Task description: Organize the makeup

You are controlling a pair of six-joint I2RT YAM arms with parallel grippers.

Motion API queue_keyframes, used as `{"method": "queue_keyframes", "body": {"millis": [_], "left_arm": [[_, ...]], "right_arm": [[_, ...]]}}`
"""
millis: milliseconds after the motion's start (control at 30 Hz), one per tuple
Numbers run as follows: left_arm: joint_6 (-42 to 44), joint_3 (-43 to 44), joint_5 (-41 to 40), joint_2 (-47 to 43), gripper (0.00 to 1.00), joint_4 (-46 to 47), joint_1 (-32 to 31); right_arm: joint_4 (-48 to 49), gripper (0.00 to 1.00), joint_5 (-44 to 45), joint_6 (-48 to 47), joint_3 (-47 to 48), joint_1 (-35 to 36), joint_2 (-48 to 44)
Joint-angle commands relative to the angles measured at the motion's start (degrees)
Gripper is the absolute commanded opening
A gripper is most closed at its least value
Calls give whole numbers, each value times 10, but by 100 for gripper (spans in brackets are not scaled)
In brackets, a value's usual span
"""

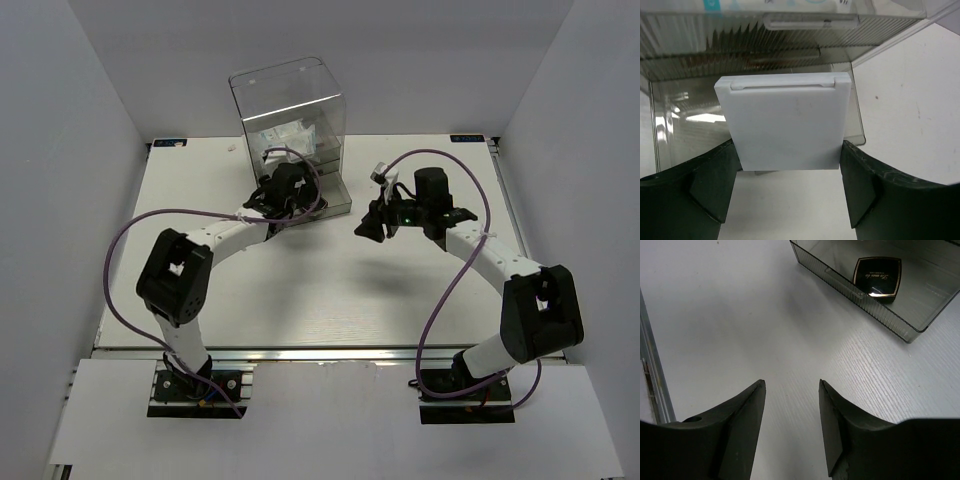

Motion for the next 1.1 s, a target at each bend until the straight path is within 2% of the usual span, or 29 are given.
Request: {"method": "queue_keyframes", "body": {"millis": [0,133,333,400,433,467,500,600,633,700,767,833,1067], "left_arm": [[58,31,-58,13,29,44,-10],[60,56,-66,49,36,39,-13],[54,91,-60,93,39,33,-14],[52,113,-57,110,44,26,-16],[52,121,-55,116,49,16,-16],[50,129,-54,123,61,11,-16],[49,144,-52,134,68,6,-15],[46,151,-50,141,72,-1,-18],[45,151,-49,140,79,-3,-19],[44,145,-44,134,85,-2,-22],[40,137,-42,126,85,-1,-23],[36,121,-38,113,98,3,-25],[27,108,-33,91,98,-1,-26]], "right_arm": [[9,52,-15,-7,-9,-7,-18],[9,53,-16,-7,-10,-8,-20],[8,53,-18,-9,-12,-15,-20],[9,53,-19,-8,-13,-15,-20],[9,53,-20,-8,-13,-16,-20],[9,53,-20,-8,-14,-16,-21],[9,53,-20,-7,-14,-17,-21],[9,53,-20,-6,-14,-19,-22],[9,53,-20,-7,-14,-22,-21],[9,53,-21,-7,-15,-23,-21],[10,53,-22,-6,-16,-24,-20],[11,53,-22,-6,-16,-23,-20],[13,54,-25,-4,-14,-23,-17]]}}
